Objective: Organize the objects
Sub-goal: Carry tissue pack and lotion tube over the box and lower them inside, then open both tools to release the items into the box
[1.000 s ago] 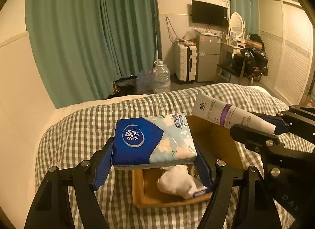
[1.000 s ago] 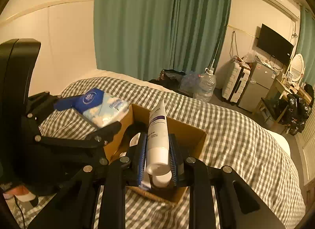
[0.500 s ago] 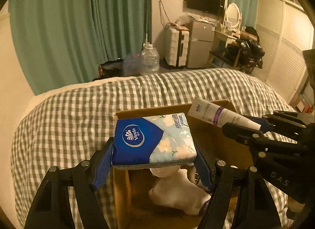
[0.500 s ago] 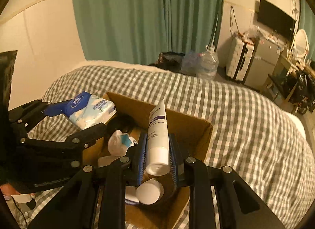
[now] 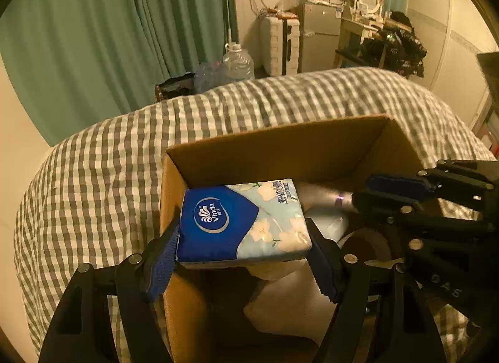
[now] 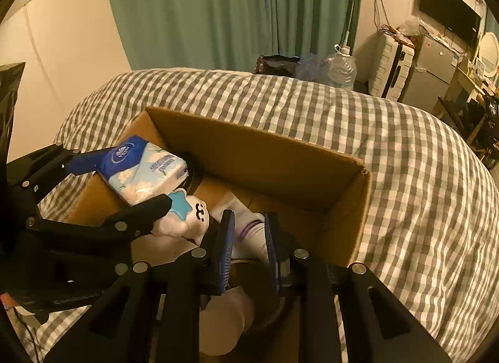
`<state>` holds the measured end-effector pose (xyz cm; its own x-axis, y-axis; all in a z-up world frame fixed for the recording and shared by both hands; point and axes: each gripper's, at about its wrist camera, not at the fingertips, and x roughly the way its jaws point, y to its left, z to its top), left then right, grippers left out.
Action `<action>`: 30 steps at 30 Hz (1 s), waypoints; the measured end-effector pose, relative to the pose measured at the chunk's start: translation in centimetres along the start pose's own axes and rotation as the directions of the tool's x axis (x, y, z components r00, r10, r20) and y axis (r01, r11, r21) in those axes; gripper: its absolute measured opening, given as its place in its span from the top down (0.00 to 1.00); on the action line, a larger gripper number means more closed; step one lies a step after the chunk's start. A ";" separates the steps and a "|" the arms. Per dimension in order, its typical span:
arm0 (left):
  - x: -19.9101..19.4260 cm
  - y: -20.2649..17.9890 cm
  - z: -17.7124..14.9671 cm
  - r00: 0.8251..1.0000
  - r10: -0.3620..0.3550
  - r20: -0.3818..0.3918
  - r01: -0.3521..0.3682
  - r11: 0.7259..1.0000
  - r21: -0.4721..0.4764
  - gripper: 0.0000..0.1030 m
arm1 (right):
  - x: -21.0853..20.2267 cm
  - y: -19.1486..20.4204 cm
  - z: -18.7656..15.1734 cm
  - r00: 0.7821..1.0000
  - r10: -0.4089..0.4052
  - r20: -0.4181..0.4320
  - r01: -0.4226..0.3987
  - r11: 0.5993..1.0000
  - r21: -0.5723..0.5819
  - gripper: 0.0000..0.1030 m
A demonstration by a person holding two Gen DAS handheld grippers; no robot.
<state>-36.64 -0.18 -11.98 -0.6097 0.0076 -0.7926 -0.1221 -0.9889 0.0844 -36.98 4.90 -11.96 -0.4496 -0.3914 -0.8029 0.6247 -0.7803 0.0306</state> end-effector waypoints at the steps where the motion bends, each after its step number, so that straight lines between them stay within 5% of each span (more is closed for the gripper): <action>1: 0.1 -0.1 -0.2 1.000 0.010 0.002 -0.010 1.000 0.008 0.26 | 0.1 0.0 -0.1 1.000 -0.001 0.005 0.001 1.000 -0.003 0.81; 12: 1.0 -1.5 -0.1 1.000 0.025 0.011 -0.026 0.997 0.068 0.24 | -1.6 -0.6 0.5 0.998 -0.034 0.061 0.033 0.999 0.023 0.79; 14: 1.1 -1.8 0.2 0.999 0.033 0.018 -0.035 0.995 0.090 0.18 | -2.1 -0.8 0.8 0.996 -0.049 0.078 0.047 0.998 0.031 0.59; 16: 1.1 -2.2 0.4 0.999 0.039 0.026 -0.042 0.993 0.114 0.16 | -2.5 -1.3 0.9 0.994 -0.049 0.096 0.044 0.998 0.053 0.52; 20: 0.6 -2.4 0.7 0.997 0.046 0.056 -0.053 0.991 0.126 0.04 | -3.1 -2.0 1.2 0.992 -0.044 0.116 0.036 0.996 0.077 0.42; 30: -0.8 -1.3 1.9 0.993 0.044 0.108 -0.052 0.996 0.069 0.04 | -4.5 -3.1 1.7 0.986 -0.075 0.149 0.057 0.991 0.121 0.31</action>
<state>-37.43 1.41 -10.33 -0.6956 -0.0202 -0.7181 -0.1439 -0.9754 0.1668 -37.93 8.23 -7.45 -0.5851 -0.4006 -0.7051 0.5161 -0.8546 0.0572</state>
